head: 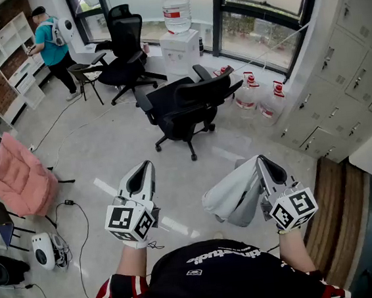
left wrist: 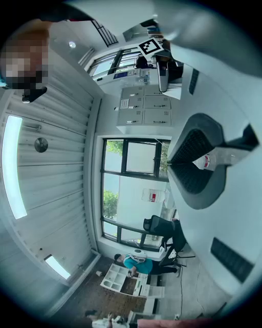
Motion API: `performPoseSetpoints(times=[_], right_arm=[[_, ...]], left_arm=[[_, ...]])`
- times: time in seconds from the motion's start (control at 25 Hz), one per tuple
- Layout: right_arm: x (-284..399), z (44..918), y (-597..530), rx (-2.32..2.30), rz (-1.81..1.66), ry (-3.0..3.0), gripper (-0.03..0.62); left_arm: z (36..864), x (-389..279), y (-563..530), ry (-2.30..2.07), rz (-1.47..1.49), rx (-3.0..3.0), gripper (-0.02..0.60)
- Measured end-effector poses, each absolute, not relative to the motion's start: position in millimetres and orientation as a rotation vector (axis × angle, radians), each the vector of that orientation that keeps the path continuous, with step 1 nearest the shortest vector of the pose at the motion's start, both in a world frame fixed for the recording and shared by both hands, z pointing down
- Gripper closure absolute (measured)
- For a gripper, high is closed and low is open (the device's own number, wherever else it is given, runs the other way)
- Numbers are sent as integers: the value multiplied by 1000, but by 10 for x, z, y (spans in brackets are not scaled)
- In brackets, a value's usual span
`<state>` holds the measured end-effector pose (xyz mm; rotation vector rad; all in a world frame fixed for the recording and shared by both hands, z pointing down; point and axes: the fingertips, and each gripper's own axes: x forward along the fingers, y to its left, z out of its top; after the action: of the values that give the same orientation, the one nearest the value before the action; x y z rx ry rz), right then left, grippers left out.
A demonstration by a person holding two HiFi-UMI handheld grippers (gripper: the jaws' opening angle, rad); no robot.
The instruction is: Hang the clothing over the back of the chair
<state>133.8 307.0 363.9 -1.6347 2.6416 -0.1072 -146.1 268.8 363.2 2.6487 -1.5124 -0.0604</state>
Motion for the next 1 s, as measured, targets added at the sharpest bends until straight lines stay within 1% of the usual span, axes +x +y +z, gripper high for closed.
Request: performPoseSetpoints(times=[0.68,1.0], right_arm=[[1593,3652,3055,-1723,-140,2592,576],[1659,3658,2939,-1681,-185,2567,574]], left_arm=[[3643,-1346,2665,-1488,-51,2652,555],[3672,-1286,2600,-1489,-44,2644,555]])
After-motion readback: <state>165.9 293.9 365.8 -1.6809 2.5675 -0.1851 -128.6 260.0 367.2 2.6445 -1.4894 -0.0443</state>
